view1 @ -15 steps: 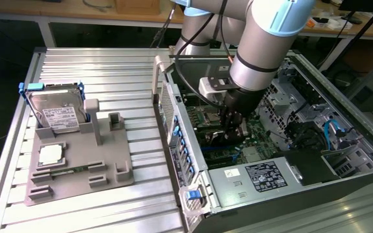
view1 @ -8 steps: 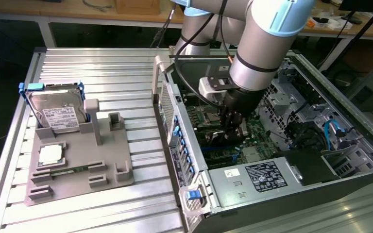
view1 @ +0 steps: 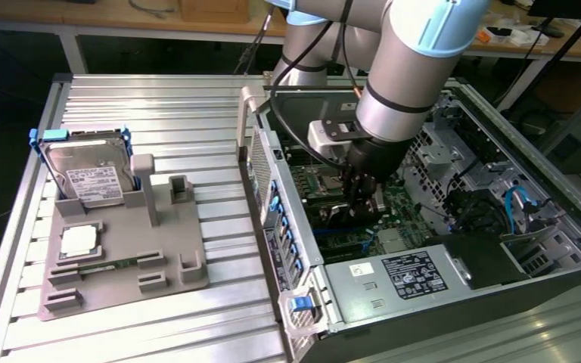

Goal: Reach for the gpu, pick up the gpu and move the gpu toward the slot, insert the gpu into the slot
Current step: 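Insert the gpu into the slot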

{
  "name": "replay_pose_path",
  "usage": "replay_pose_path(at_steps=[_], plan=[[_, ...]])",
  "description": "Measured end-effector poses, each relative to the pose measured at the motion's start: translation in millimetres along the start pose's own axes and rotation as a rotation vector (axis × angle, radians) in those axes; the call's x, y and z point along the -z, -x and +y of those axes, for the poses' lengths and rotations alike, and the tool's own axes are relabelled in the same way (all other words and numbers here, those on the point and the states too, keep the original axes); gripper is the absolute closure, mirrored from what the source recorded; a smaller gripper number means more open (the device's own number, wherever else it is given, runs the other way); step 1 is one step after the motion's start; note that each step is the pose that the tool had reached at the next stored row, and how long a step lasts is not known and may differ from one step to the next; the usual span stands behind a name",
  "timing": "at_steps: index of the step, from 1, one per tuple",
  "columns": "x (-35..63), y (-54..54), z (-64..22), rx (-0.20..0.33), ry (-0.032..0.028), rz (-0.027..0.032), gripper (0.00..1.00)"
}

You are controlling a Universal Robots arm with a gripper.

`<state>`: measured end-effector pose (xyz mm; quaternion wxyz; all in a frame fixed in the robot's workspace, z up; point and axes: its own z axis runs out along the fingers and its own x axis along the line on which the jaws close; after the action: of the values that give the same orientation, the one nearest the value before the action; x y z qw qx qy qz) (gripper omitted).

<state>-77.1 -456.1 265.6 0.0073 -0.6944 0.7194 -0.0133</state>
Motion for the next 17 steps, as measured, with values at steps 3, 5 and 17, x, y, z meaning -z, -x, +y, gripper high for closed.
replay_pose_path(at_steps=[3,5,17], plan=[[0.0,0.0,0.1,-0.002,0.0008,-0.0026,0.73],[1.1,-0.1,0.0,-0.004,0.0034,-0.0039,0.73],[0.2,0.0,0.0,-0.008,0.0254,-0.0036,0.73]])
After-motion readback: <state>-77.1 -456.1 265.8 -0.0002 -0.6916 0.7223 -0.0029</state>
